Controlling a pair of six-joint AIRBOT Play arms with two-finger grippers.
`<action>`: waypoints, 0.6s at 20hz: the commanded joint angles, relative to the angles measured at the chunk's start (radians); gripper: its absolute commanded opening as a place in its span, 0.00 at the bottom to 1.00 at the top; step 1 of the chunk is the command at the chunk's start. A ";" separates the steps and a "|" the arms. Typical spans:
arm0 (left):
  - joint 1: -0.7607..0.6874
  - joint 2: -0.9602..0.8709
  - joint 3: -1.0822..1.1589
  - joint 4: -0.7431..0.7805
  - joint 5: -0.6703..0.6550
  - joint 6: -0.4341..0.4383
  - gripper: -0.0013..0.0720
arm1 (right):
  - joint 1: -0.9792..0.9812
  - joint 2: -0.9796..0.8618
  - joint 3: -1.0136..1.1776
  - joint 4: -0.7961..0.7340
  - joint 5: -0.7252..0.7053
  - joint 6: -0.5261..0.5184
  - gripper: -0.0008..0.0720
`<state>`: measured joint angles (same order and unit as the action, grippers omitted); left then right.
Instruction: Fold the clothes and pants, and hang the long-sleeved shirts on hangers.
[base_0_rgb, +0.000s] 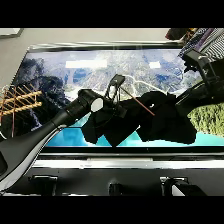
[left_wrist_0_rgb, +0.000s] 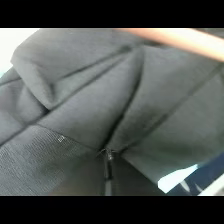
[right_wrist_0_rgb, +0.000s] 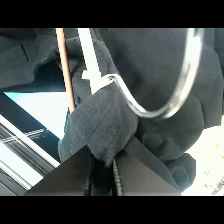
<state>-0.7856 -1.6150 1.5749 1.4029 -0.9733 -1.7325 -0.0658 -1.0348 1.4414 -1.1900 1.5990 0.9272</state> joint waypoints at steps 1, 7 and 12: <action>-0.033 0.020 0.006 -0.033 -0.076 0.049 0.29 | 0.000 0.004 0.000 -0.002 -0.002 0.016 0.07; -0.295 0.012 -0.057 0.367 -0.153 -0.232 0.94 | 0.000 0.004 0.000 -0.003 -0.002 0.024 0.07; -0.387 -0.066 -0.137 0.533 -0.109 -0.498 0.94 | 0.000 0.004 0.000 -0.005 -0.001 0.026 0.07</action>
<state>-1.1233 -1.6394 1.4681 1.8236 -1.0973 -2.0827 -0.0658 -1.0317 1.4414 -1.1938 1.5970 0.9493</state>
